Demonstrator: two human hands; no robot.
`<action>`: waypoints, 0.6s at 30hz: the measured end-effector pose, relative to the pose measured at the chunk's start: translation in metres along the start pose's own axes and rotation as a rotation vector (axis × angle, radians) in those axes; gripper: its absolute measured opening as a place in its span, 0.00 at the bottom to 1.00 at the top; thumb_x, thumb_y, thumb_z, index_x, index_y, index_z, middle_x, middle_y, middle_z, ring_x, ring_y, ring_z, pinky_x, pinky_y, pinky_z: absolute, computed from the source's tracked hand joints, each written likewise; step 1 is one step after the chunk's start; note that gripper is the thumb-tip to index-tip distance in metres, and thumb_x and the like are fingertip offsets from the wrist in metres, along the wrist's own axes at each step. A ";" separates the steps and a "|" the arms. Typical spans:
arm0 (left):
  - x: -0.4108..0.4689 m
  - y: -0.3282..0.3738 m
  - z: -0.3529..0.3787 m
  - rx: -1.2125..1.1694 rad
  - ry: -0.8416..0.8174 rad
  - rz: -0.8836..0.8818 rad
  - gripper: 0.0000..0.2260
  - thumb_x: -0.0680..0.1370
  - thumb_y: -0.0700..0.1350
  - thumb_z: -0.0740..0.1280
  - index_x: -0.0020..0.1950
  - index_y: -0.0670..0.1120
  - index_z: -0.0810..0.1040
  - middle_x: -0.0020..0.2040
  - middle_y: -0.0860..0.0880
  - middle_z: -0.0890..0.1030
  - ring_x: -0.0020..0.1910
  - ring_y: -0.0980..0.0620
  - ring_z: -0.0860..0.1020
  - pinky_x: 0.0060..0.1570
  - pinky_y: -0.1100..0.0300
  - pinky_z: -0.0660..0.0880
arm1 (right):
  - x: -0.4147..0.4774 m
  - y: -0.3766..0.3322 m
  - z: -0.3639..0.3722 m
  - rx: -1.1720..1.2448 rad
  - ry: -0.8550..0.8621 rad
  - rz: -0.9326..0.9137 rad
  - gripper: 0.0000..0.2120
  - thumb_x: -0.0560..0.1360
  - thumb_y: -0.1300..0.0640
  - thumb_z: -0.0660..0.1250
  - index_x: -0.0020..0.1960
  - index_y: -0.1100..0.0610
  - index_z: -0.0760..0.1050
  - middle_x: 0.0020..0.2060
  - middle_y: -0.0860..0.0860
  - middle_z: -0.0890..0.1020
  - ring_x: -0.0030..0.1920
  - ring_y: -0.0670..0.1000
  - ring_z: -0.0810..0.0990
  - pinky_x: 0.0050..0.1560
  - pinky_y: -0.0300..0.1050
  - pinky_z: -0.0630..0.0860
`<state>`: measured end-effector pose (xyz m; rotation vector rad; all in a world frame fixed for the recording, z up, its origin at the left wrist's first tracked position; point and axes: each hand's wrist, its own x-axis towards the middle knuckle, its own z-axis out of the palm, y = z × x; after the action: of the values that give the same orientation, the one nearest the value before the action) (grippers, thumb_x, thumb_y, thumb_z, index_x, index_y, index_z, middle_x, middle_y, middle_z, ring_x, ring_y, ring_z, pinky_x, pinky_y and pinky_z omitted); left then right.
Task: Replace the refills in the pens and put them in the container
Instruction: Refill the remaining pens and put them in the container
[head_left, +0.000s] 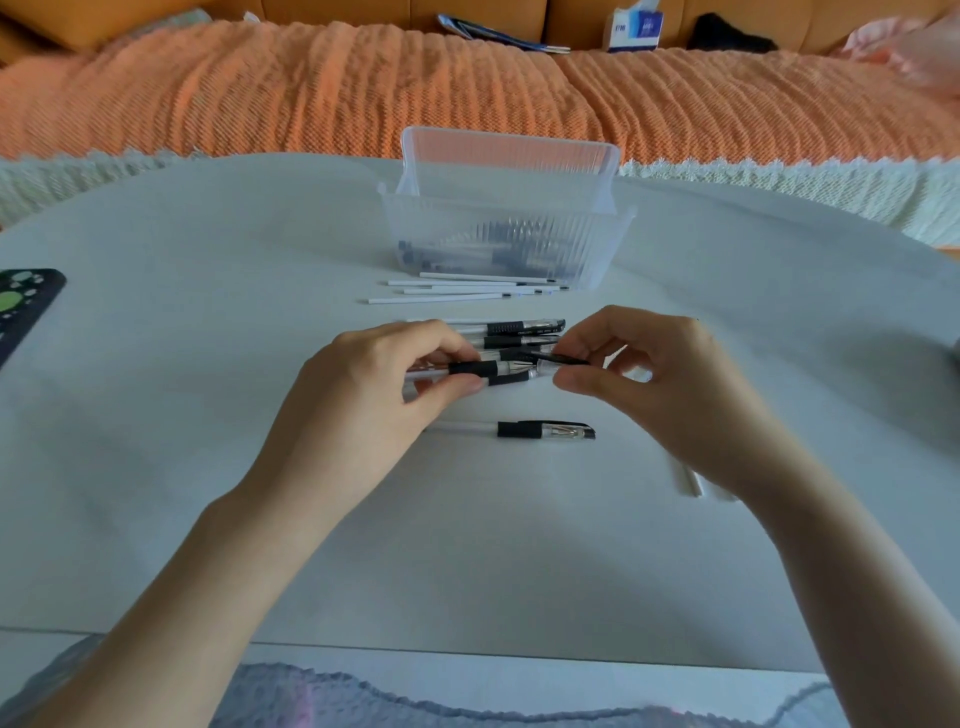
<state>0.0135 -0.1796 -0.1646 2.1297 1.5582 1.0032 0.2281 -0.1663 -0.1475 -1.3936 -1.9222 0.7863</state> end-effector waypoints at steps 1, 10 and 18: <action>0.000 0.000 0.000 -0.005 -0.001 -0.002 0.04 0.71 0.51 0.72 0.44 0.55 0.80 0.40 0.60 0.81 0.34 0.67 0.74 0.37 0.65 0.71 | 0.000 -0.001 0.001 -0.006 -0.005 -0.004 0.04 0.70 0.56 0.73 0.43 0.48 0.79 0.36 0.45 0.81 0.36 0.43 0.76 0.41 0.32 0.71; -0.002 0.005 0.006 -0.017 -0.013 0.022 0.08 0.68 0.54 0.68 0.43 0.53 0.82 0.39 0.59 0.82 0.41 0.59 0.80 0.44 0.56 0.76 | -0.003 -0.010 0.012 0.019 -0.048 -0.024 0.06 0.70 0.59 0.72 0.41 0.49 0.79 0.32 0.43 0.78 0.34 0.43 0.74 0.38 0.31 0.70; -0.003 0.005 0.007 -0.086 0.013 0.015 0.06 0.68 0.51 0.70 0.43 0.55 0.82 0.38 0.58 0.82 0.38 0.60 0.79 0.42 0.55 0.75 | -0.004 -0.010 0.020 0.035 0.029 -0.067 0.08 0.69 0.62 0.73 0.40 0.51 0.79 0.35 0.43 0.80 0.38 0.46 0.75 0.40 0.34 0.71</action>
<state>0.0214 -0.1828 -0.1679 2.0842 1.4793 1.0706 0.2075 -0.1750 -0.1532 -1.3058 -1.9139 0.7601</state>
